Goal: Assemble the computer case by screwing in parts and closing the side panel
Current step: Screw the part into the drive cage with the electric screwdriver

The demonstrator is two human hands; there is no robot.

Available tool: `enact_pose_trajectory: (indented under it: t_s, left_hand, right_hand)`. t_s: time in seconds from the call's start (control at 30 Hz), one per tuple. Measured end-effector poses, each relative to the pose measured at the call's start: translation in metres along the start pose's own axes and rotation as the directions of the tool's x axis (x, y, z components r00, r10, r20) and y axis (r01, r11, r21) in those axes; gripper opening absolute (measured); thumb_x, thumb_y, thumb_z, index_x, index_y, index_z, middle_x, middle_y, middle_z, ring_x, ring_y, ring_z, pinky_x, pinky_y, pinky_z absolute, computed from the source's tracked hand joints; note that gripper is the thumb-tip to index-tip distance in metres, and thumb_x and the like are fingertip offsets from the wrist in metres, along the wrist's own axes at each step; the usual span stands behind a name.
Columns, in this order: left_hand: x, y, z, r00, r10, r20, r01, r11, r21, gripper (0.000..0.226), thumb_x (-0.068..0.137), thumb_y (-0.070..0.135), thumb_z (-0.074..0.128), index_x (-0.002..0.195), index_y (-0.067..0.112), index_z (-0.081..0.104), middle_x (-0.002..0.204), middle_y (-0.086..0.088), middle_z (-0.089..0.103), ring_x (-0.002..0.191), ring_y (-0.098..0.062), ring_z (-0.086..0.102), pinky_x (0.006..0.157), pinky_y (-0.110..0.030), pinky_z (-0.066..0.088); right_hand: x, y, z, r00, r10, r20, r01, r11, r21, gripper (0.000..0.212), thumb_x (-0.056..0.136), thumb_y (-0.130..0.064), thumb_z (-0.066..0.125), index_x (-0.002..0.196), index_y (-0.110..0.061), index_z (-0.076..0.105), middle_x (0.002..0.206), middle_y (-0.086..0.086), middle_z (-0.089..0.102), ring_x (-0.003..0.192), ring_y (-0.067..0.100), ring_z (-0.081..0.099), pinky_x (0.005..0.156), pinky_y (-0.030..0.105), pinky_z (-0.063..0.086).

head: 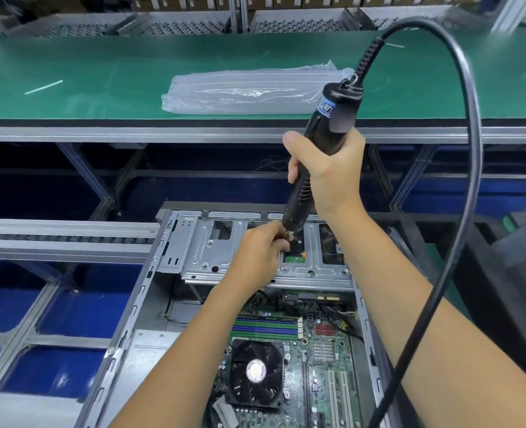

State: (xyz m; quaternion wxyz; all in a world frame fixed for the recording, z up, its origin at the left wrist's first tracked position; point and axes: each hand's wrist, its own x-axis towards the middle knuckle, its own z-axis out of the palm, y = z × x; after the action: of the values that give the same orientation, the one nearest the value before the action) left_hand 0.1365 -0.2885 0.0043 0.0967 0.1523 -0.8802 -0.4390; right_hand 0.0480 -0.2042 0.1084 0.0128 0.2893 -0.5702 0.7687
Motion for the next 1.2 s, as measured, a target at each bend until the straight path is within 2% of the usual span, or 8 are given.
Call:
enact_pose_trajectory:
  t_s: [0.27, 0.6, 0.77, 0.8, 0.87, 0.93, 1.0, 1.2]
  left_hand:
    - [-0.005, -0.003, -0.004, 0.997, 0.067, -0.046, -0.071, 0.993, -0.096, 0.022, 0.088, 0.006, 0.061, 0.086, 0.028, 0.061, 0.076, 0.019, 0.059, 0.065, 0.003, 0.053, 0.058, -0.005, 0.037]
    - [-0.008, -0.002, -0.009, 0.994, 0.104, -0.013, -0.104, 0.959, -0.263, 0.03, 0.087, -0.001, 0.06, 0.098, 0.027, 0.063, 0.084, 0.005, 0.068, 0.086, -0.013, 0.064, 0.08, -0.023, 0.052]
    - [-0.016, 0.008, -0.031, 0.976, 0.173, -0.132, -0.178, 0.984, -0.028, 0.014, 0.088, 0.028, 0.064, 0.081, 0.018, 0.07, 0.072, 0.009, 0.067, 0.067, -0.005, 0.06, 0.063, -0.021, 0.048]
    - [-0.018, 0.01, -0.037, 0.987, 0.144, -0.068, -0.147, 0.988, -0.038, 0.028, 0.089, 0.037, 0.061, 0.07, 0.018, 0.07, 0.064, 0.004, 0.067, 0.058, -0.008, 0.06, 0.057, -0.023, 0.047]
    - [-0.029, 0.014, -0.042, 0.932, -0.018, 0.362, 0.05, 0.996, -0.078, 0.043, 0.089, 0.046, 0.057, 0.064, 0.014, 0.068, 0.061, -0.003, 0.07, 0.051, -0.011, 0.063, 0.052, -0.022, 0.048]
    - [-0.04, 0.011, -0.035, 0.667, -0.188, 0.721, 0.213, 0.975, 0.057, 0.045, 0.087, 0.049, 0.059, 0.073, 0.007, 0.067, 0.074, -0.01, 0.073, 0.058, -0.014, 0.067, 0.054, -0.019, 0.051]
    - [-0.048, 0.0, -0.024, 0.535, -0.318, 0.783, 0.284, 0.94, 0.189, 0.044, 0.083, 0.052, 0.063, 0.075, 0.009, 0.061, 0.078, -0.01, 0.072, 0.06, -0.015, 0.067, 0.056, -0.018, 0.051]
    - [-0.05, -0.026, -0.004, 0.605, -0.406, 0.685, 0.45, 0.884, 0.127, 0.048, 0.07, 0.063, 0.067, 0.078, 0.016, 0.062, 0.066, 0.002, 0.065, 0.05, -0.007, 0.052, 0.065, -0.022, 0.045]
  right_hand:
    - [0.001, -0.006, 0.0, 1.0, 0.011, -0.023, -0.01, 1.0, 0.015, 0.025, 0.082, -0.01, 0.071, 0.068, -0.008, 0.051, 0.048, 0.001, 0.052, 0.039, 0.024, 0.048, 0.05, 0.025, 0.043]
    - [0.002, -0.012, 0.0, 0.992, 0.045, -0.121, -0.041, 0.998, 0.042, 0.027, 0.078, -0.011, 0.073, 0.067, -0.011, 0.048, 0.049, 0.001, 0.051, 0.038, 0.024, 0.048, 0.046, 0.026, 0.042]
    - [-0.002, -0.006, -0.001, 0.995, 0.04, -0.09, -0.041, 0.999, -0.01, 0.023, 0.08, -0.008, 0.071, 0.077, 0.007, 0.054, 0.056, 0.015, 0.052, 0.04, 0.026, 0.049, 0.048, 0.029, 0.043]
    - [-0.003, -0.005, -0.002, 0.995, 0.041, -0.086, -0.043, 0.999, -0.016, 0.025, 0.081, -0.007, 0.071, 0.079, 0.011, 0.054, 0.058, 0.017, 0.052, 0.041, 0.025, 0.049, 0.049, 0.029, 0.044]
    - [-0.004, -0.004, -0.001, 0.996, 0.045, -0.077, -0.048, 0.998, -0.029, 0.025, 0.081, -0.007, 0.07, 0.079, 0.011, 0.053, 0.06, 0.018, 0.052, 0.04, 0.024, 0.049, 0.048, 0.029, 0.044]
    - [-0.005, -0.003, 0.0, 0.996, 0.055, -0.075, -0.058, 0.997, -0.04, 0.021, 0.081, -0.005, 0.071, 0.077, 0.005, 0.053, 0.06, 0.017, 0.052, 0.04, 0.024, 0.048, 0.047, 0.028, 0.043]
    - [-0.007, -0.002, 0.002, 0.996, 0.053, -0.075, -0.057, 0.997, -0.05, 0.022, 0.081, -0.004, 0.071, 0.075, -0.002, 0.05, 0.06, 0.015, 0.052, 0.04, 0.023, 0.048, 0.047, 0.028, 0.044]
    - [-0.008, -0.002, 0.006, 0.997, 0.041, -0.06, -0.044, 0.997, -0.057, 0.02, 0.083, -0.002, 0.071, 0.076, -0.003, 0.052, 0.058, 0.009, 0.055, 0.042, 0.02, 0.05, 0.048, 0.026, 0.046]
